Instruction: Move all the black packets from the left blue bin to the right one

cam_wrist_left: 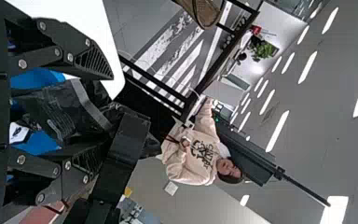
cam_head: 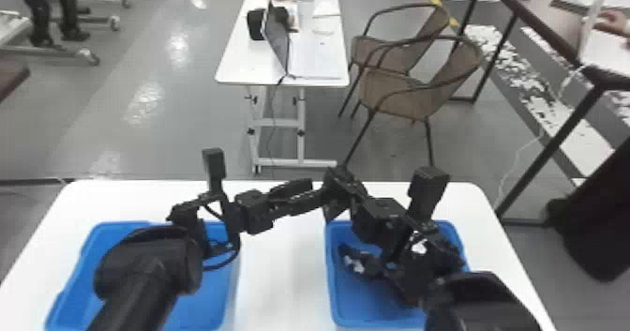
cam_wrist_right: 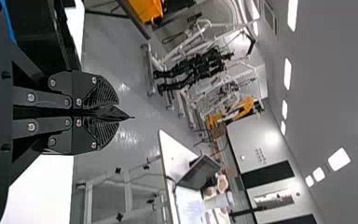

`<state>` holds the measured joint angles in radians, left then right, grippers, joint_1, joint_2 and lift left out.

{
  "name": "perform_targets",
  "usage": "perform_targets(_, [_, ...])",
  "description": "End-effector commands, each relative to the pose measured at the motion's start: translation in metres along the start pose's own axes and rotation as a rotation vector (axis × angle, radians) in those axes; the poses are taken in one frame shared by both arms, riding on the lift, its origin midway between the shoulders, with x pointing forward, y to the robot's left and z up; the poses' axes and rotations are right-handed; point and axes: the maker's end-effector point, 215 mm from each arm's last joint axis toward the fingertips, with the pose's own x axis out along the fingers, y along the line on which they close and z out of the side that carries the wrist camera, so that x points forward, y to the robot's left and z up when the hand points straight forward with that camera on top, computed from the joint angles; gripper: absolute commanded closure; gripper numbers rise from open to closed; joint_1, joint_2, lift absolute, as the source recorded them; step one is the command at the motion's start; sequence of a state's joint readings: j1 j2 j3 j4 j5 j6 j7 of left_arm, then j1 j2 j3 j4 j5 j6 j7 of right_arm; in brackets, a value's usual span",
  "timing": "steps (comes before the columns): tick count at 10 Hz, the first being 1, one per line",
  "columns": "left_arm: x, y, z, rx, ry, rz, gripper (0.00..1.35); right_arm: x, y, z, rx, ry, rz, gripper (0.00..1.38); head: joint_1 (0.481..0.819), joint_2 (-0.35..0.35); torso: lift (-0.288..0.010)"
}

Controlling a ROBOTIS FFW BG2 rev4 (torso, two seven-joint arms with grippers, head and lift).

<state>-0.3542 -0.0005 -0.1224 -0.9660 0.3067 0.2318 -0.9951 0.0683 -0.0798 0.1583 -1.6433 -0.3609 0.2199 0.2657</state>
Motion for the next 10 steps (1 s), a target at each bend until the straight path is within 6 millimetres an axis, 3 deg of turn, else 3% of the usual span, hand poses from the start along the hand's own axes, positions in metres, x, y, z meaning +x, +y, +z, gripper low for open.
perform_targets(1, [-0.006, 0.004, -0.005, -0.035, -0.025, 0.020, 0.15, -0.011, -0.026, 0.006, -0.062, -0.002, -0.074, 1.28, 0.695, -0.089, 0.000])
perform_targets(3, [-0.013, 0.010, -0.010, -0.056, -0.041, 0.040, 0.15, -0.031, -0.074, 0.001, -0.104, 0.025, -0.182, 1.28, 0.695, -0.123, 0.000])
perform_targets(4, [-0.021, 0.010, -0.002, -0.047, -0.092, 0.044, 0.15, -0.039, -0.092, -0.004, -0.119, 0.042, -0.223, 1.28, 0.695, -0.133, 0.000])
perform_targets(6, [-0.074, 0.030, 0.009, -0.010, -0.134, 0.149, 0.15, -0.062, -0.123, -0.034, -0.088, 0.101, -0.286, 1.28, 0.695, -0.164, 0.000])
perform_targets(8, [-0.143, 0.054, 0.016, 0.007, -0.188, 0.289, 0.15, -0.083, -0.150, -0.065, -0.057, 0.156, -0.345, 1.28, 0.695, -0.142, 0.000])
perform_targets(10, [-0.186, 0.068, 0.018, -0.024, -0.248, 0.369, 0.09, -0.097, -0.169, -0.088, -0.026, 0.200, -0.384, 1.25, 0.695, -0.094, 0.000])
